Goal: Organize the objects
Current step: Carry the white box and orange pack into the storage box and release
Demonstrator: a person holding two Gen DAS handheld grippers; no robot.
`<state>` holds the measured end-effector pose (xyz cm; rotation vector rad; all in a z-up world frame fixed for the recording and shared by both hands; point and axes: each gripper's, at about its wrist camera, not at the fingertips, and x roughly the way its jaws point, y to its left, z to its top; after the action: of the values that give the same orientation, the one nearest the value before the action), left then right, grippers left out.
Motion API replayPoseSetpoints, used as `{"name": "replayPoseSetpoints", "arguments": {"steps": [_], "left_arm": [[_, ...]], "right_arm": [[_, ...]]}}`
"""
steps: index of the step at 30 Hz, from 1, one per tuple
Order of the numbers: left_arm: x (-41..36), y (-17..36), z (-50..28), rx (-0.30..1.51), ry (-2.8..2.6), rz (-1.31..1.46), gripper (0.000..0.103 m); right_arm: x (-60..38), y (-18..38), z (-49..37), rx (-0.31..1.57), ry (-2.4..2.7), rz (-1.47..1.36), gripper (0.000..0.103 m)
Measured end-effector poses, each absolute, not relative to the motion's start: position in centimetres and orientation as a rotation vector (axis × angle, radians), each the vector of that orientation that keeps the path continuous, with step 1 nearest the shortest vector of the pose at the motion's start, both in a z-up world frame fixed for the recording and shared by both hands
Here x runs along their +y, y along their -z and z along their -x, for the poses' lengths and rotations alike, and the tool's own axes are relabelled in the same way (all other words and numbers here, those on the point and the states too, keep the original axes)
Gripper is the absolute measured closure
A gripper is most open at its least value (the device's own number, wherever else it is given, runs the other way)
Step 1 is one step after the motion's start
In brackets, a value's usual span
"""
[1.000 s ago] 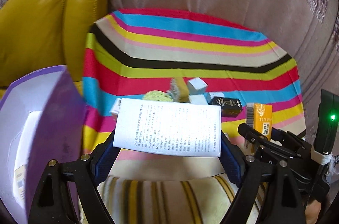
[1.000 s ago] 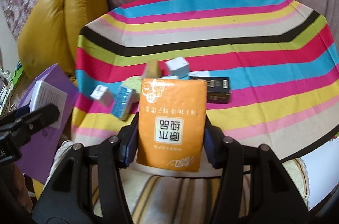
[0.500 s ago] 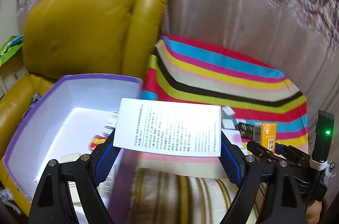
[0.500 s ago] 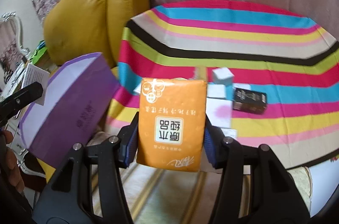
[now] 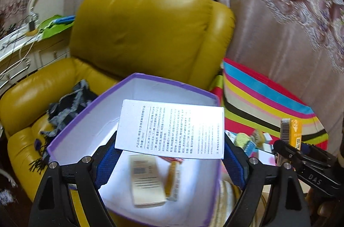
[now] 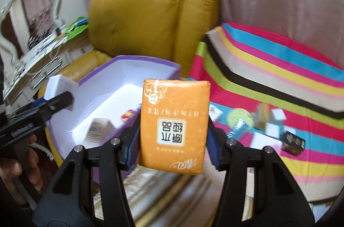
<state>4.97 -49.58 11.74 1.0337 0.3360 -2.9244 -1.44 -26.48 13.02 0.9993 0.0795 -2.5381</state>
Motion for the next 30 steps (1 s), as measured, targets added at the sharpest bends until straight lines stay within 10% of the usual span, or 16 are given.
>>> {"name": "replayPoseSetpoints", "arguments": {"steps": [18,30], "left_arm": [[-54.8,-9.5,-5.9,0.437,2.817,-1.023,0.016],[-54.8,-8.7,-5.4,0.458,2.803,-1.068,0.014]], "right_arm": [[-36.6,-9.8,-0.2,0.307,2.300,-0.987,0.046],[-35.2,-9.5,0.0,0.303,2.327,-0.995,0.020]]}}
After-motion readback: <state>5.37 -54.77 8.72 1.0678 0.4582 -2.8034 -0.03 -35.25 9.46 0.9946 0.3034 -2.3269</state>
